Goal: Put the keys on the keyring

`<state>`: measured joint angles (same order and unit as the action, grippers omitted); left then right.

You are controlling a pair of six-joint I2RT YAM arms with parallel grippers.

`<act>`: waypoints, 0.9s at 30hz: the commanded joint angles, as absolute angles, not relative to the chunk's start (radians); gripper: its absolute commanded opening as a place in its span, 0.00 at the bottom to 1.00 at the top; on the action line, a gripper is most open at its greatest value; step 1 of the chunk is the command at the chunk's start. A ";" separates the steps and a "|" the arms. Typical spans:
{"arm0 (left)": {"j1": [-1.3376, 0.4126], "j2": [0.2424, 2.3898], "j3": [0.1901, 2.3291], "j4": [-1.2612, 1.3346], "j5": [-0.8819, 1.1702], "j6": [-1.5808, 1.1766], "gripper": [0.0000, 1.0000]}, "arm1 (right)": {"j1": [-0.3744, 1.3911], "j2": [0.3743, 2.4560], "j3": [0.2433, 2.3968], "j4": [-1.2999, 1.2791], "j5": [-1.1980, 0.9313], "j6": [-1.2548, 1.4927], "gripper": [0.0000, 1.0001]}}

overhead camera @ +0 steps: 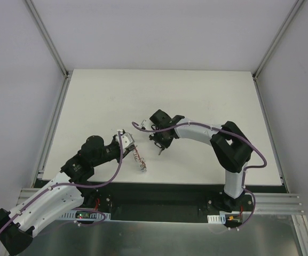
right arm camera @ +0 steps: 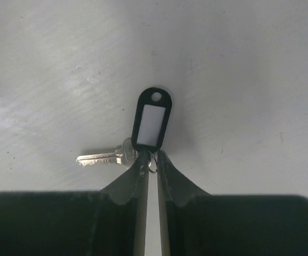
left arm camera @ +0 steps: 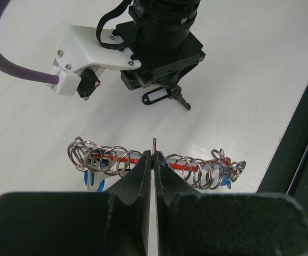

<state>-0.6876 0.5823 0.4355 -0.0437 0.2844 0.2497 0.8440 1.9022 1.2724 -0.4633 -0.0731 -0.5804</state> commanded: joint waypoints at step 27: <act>-0.693 0.555 0.472 0.012 0.316 0.259 0.00 | 0.850 1.647 1.196 -1.055 0.400 -0.512 0.01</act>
